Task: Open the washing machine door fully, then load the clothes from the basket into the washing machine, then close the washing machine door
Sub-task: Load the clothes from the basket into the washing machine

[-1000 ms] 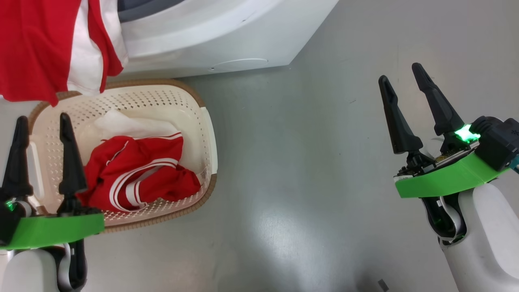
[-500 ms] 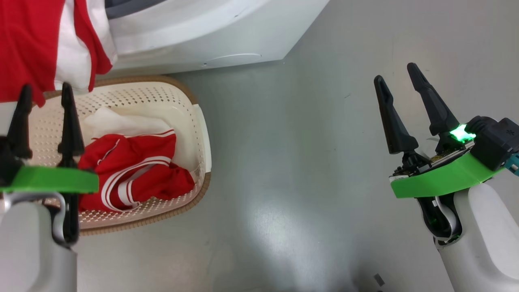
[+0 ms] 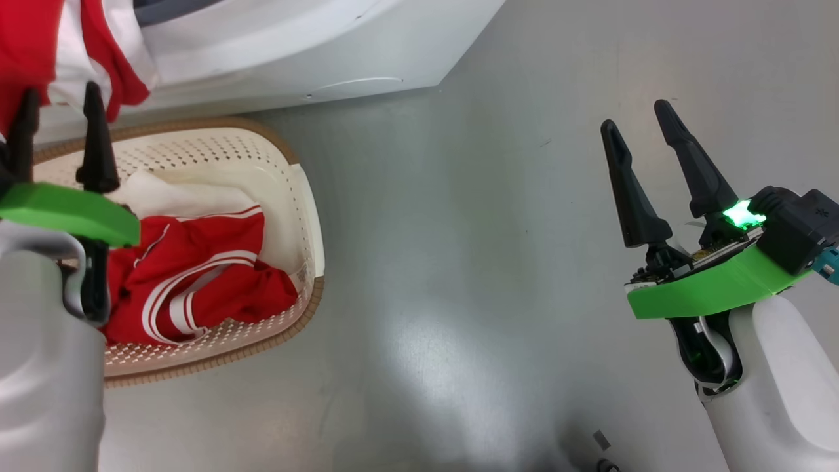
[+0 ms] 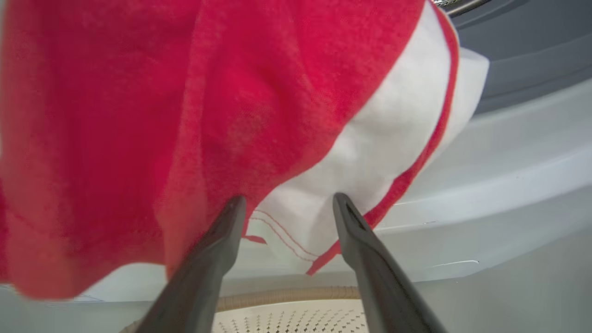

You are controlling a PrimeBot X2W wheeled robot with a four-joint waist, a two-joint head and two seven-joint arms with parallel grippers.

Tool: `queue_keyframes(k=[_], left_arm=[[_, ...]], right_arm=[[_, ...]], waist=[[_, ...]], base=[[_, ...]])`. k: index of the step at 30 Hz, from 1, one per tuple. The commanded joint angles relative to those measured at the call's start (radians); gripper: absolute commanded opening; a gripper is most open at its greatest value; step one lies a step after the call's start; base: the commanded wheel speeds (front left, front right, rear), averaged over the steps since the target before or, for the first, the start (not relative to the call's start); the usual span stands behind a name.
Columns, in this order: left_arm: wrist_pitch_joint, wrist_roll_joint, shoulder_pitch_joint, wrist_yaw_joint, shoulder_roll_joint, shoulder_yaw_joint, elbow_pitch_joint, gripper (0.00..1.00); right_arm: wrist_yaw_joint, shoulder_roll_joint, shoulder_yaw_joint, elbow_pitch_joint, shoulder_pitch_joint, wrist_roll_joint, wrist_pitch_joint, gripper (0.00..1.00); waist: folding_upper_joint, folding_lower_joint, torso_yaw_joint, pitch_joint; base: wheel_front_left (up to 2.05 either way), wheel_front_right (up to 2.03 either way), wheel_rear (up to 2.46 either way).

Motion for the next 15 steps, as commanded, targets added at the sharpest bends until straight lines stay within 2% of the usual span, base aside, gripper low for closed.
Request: queue_keyframes(k=[1,9,15], left_arm=[[-0.008,-0.004,-0.013,-0.002,0.049,0.017,0.000,1.00],[-0.016,-0.027,-0.129,-0.003,0.061,0.005,0.129,1.00],[-0.018,-0.029,-0.185,-0.003,0.060,0.002,0.154,1.00]], right_arm=[[0.002,0.005,0.017,-0.020,0.010,-0.002,-0.005,1.00],[0.002,0.006,0.014,-0.020,0.005,-0.003,-0.005,1.00],[0.002,0.006,0.013,-0.021,0.003,-0.003,-0.005,1.00]], waist=[[0.0000,0.0000,-0.002,0.002],[0.0000,0.0000,-0.003,0.011],[0.0000,0.0000,-0.001,0.016]], base=[[0.00,0.00,0.00],[0.00,0.00,0.00],[0.00,0.00,0.00]])
